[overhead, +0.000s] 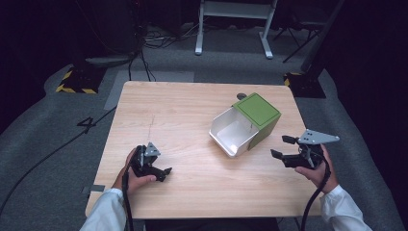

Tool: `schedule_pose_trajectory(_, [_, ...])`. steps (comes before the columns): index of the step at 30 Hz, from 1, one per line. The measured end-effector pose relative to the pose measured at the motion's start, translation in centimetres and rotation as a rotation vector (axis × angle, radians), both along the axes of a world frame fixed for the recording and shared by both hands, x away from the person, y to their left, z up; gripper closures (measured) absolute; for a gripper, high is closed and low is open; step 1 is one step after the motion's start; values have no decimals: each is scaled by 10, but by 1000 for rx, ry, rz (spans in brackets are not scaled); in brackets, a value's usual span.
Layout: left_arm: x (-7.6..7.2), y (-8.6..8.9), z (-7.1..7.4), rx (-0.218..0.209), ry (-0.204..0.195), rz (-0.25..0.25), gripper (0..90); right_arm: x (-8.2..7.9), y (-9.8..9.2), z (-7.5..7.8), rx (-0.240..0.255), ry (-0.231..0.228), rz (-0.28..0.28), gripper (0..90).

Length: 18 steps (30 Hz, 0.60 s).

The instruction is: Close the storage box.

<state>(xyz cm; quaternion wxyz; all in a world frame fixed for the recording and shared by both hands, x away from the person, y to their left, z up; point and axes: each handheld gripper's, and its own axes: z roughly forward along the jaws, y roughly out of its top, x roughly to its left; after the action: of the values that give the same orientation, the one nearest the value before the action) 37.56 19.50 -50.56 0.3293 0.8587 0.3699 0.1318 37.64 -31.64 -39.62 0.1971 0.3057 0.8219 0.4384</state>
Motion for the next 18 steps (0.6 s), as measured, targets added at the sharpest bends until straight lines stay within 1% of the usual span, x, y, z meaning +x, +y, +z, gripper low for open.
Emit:
schedule_pose_trajectory(3, [0, 0, 0, 0, 0, 0, 1, 2, 16, 4, -17, -6, 25, 265])
schedule_pose_trajectory(12, [0, 0, 0, 0, 0, 0, 1, 11, 55, 14, -15, -10, 97, 281])
schedule_pose_trajectory(15, [0, 0, 0, 0, 0, 0, 1, 15, 69, 14, -22, -11, 119, 286])
schedule_pose_trajectory(18, [0, 0, 0, 0, 0, 0, 1, 18, 86, 11, -40, -2, 140, 292])
